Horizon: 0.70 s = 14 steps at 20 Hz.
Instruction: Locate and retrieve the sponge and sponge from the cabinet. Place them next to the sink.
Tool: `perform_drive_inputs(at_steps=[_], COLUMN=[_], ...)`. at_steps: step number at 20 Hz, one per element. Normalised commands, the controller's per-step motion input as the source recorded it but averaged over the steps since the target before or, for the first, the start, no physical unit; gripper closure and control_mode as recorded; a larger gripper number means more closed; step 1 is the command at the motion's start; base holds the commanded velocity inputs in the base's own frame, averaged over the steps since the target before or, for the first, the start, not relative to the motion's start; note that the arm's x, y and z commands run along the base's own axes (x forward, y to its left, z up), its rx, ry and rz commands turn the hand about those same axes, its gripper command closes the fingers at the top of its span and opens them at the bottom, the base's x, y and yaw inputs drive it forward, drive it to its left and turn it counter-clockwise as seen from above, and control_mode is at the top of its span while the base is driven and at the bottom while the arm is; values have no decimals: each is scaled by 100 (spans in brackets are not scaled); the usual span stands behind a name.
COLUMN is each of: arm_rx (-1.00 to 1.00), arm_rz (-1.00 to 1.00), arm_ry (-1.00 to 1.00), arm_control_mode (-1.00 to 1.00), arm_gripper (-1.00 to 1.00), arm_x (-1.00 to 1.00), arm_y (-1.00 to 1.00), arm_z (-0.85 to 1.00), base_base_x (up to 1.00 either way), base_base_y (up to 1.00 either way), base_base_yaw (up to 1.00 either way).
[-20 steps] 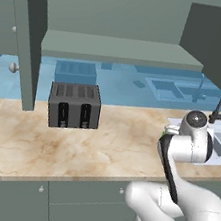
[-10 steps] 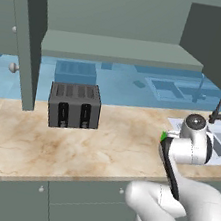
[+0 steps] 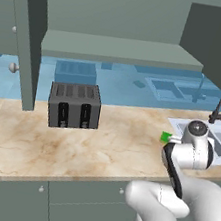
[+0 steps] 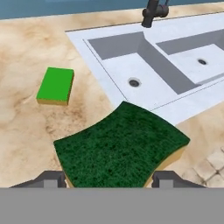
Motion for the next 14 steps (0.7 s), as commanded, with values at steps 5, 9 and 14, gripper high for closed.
perform_drive_inputs(at_steps=[5, 9, 14], arm_rx=[0, 0, 0], arm_rz=[2, 2, 1], arm_ry=[-2, -3, -1], arm_control_mode=[-100, -100, -100], arm_gripper=[100, 100, 100], arm_x=[25, 25, 22], arm_y=[-19, -20, -17], arm_z=[-34, -32, -21], base_base_x=[0, 0, 0], base_base_y=[0, 0, 0], base_base_yaw=[0, 0, 0])
